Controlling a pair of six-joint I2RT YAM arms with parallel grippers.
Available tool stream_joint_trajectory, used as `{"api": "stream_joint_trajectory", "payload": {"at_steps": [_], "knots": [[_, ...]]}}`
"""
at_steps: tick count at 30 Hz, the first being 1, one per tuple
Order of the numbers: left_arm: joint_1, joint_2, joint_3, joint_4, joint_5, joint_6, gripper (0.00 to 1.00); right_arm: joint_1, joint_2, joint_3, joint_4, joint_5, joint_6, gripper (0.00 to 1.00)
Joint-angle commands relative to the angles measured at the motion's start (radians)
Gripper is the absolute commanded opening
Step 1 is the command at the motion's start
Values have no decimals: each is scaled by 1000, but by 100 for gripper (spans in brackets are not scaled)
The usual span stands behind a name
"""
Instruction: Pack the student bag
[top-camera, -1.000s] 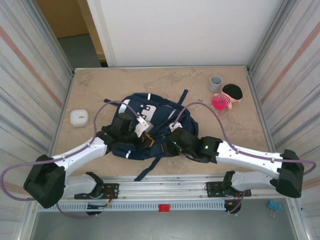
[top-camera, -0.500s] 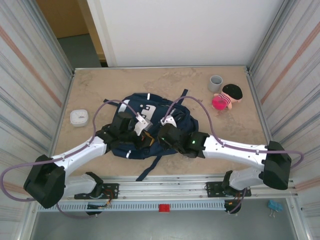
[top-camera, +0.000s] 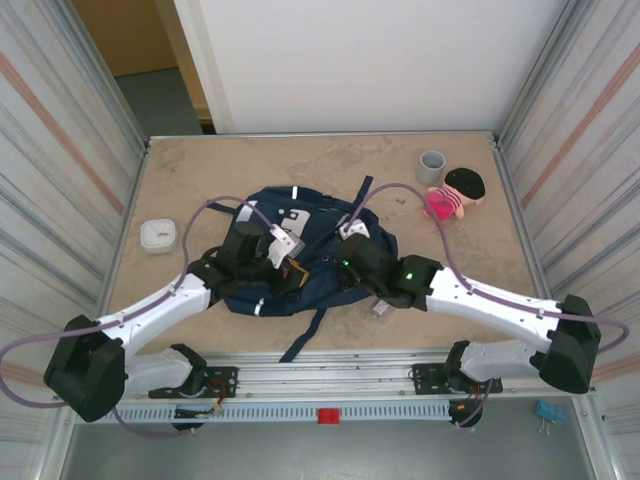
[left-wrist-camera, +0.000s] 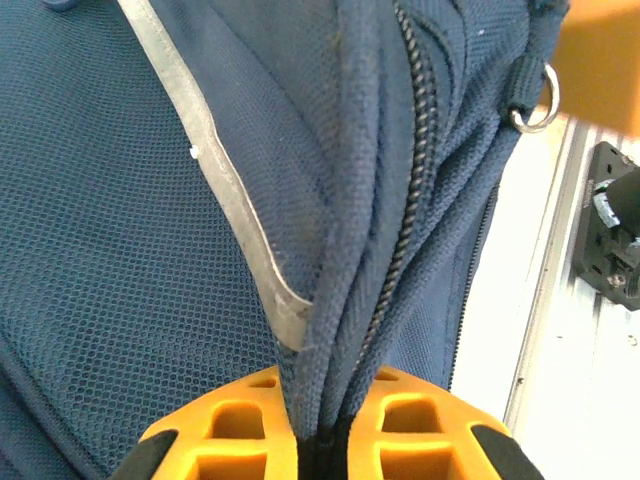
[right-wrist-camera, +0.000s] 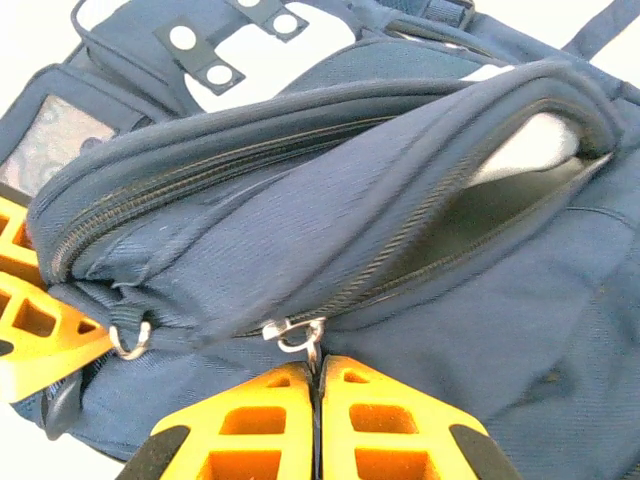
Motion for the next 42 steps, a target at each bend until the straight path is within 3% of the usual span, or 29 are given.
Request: {"api": "stream_joint_trajectory", "payload": {"at_steps": [1,6,7,11,13,16,21,26,28,30,33,38,42], "knots": [[27,-63,9,-129,-71,-9,0,-115,-44,-16,-101,-31,-55,0],[30,-109,-7,-145,-131,-13,1,-243,-43,-43,-85,-341,-181,0],[31,-119,-10,-145,-136,-24,7,-248,-43,-46,-77,-391,-200,0],[30,-197,-26,-161,-162,-150,48,-249,-37,-54,-47,-521,-213,0],[31,-268,-45,-190,-237,-260,58,-246,-33,-58,-41,-540,-209,0],[31,-402,-64,-331,-455,-502,71,-247,-26,-64,-38,-542,-209,0],[31,-544,-135,-510,-553,-728,72,-244,-24,-74,-31,-556,-218,0],[34,-540,-237,-471,-526,-841,72,-248,-21,-74,-49,-556,-220,0],[33,-509,-251,-426,-524,-848,72,-268,-18,-78,-53,-549,-197,20],[40,-476,-251,-397,-528,-845,72,-317,-3,-78,-44,-630,-172,44],[52,-438,-243,-369,-523,-828,72,-370,29,-79,9,-742,-115,53],[75,-437,-248,-359,-546,-812,71,-416,141,-59,124,-836,-30,55],[101,-465,-281,-321,-534,-809,67,-450,229,-42,186,-871,-6,49]]}}
